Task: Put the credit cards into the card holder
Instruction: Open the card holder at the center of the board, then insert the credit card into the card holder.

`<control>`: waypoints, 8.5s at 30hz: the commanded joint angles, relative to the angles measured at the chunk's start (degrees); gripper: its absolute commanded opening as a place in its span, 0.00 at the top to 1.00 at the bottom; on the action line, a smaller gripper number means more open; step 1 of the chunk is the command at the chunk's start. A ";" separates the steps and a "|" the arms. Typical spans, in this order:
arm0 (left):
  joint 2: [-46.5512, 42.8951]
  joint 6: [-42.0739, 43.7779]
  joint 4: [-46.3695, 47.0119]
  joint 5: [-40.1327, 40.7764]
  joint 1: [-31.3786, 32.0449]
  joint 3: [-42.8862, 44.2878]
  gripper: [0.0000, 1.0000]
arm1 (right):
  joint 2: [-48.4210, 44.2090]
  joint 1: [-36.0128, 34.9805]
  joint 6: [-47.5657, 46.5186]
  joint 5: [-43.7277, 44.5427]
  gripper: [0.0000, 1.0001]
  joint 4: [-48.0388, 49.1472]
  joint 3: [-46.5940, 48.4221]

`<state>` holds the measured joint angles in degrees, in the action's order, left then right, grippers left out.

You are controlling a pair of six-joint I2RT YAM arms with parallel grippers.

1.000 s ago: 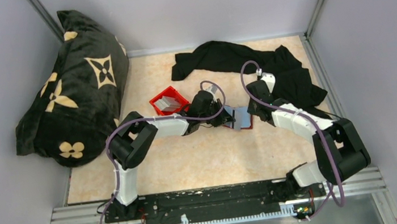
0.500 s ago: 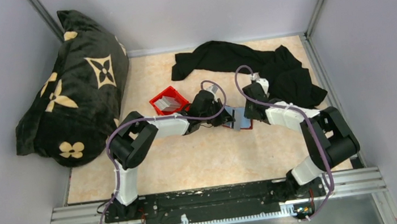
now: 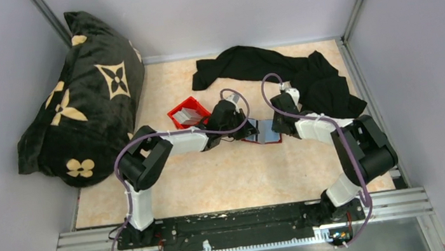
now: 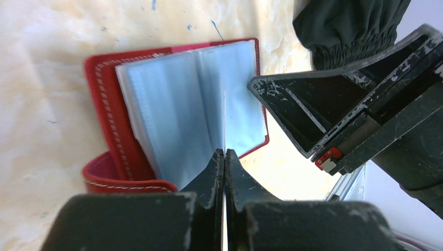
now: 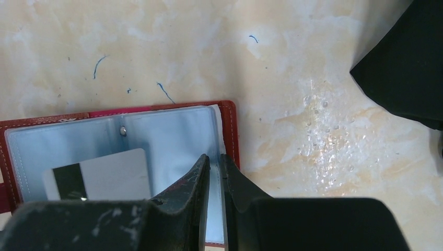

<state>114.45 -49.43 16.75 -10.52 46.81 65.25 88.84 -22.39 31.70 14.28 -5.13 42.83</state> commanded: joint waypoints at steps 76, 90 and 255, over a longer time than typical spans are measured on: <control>5.06 -8.19 8.05 1.52 -1.87 -0.88 1.00 | 3.18 -0.26 -0.03 -1.18 0.87 1.62 -1.35; 6.74 -7.51 8.33 0.30 -0.18 -1.80 1.00 | 3.84 -0.28 0.08 -1.62 0.87 2.03 -1.42; 3.17 18.67 -16.13 21.92 8.15 12.41 1.00 | -2.93 0.50 1.22 2.35 0.87 4.15 -5.82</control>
<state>120.09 -31.42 -0.67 9.04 54.65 79.64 84.55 -22.22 32.80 17.23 -1.30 36.42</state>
